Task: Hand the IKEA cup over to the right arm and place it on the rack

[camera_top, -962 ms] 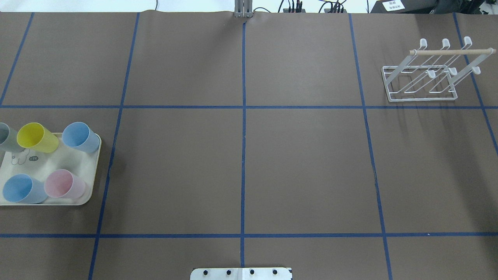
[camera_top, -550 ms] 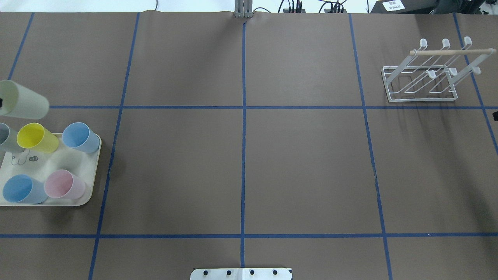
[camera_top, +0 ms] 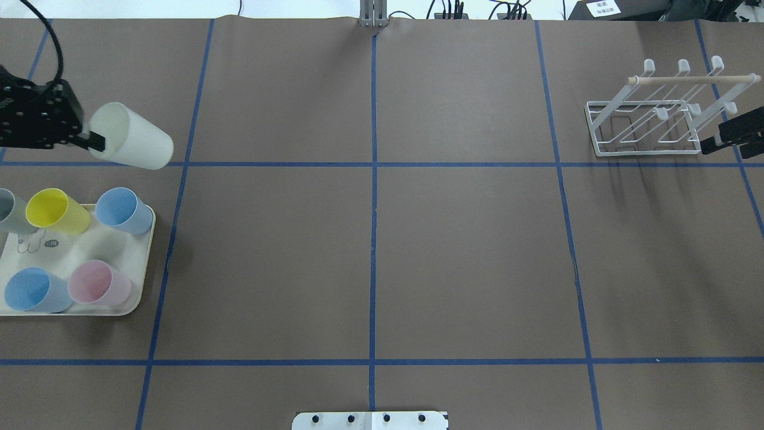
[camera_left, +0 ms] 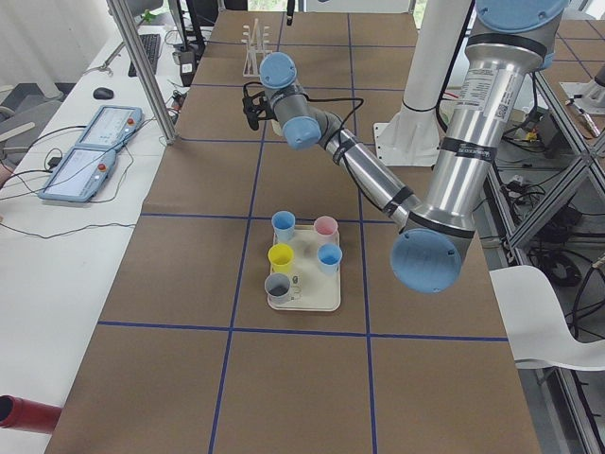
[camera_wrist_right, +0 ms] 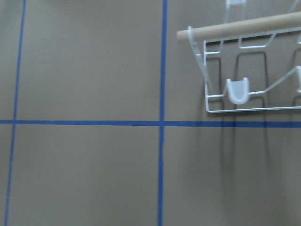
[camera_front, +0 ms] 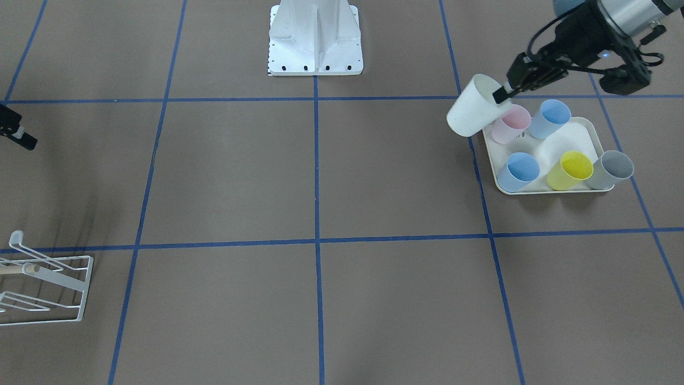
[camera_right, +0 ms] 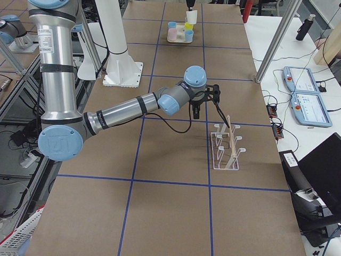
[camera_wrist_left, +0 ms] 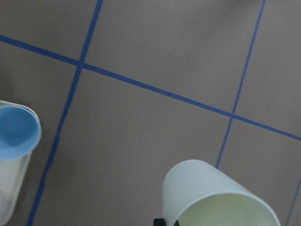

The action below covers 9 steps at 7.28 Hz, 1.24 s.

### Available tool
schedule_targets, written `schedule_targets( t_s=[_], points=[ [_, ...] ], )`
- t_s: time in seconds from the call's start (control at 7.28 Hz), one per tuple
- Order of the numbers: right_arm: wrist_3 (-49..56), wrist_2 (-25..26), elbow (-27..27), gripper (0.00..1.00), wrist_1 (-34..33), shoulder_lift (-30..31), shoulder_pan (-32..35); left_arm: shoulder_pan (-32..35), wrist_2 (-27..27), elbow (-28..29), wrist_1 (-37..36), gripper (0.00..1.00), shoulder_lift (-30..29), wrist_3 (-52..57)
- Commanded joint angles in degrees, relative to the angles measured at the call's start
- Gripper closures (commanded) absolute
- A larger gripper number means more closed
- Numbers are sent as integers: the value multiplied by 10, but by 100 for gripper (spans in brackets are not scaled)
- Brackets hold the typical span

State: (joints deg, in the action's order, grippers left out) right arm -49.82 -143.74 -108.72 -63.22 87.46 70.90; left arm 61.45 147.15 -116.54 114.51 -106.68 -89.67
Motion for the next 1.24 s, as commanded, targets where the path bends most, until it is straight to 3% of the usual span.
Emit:
schedule_targets(
  t_s=[0.0,0.14,0.27,0.55,0.82,1.1],
  points=[
    [-238,7,6,1,191,-24,-54,-65,-84,-2,119,100,-63,-226],
    [-314,7,5,1,238,-41,-75,-130,-153,0,178,100,-70,-296],
    [-362,13,6,1,278,-52,-97,-155,-185,0,229,100,-70,-342],
    [-397,40,4,1,353,-61,-157,-162,-199,-1,286,100,-81,-450],
    [-492,40,-6,1,360,-122,-188,-178,-223,1,328,100,-93,-513],
    [-537,97,-1,1,477,-136,-224,-186,-288,15,395,100,-92,-546]
  ],
)
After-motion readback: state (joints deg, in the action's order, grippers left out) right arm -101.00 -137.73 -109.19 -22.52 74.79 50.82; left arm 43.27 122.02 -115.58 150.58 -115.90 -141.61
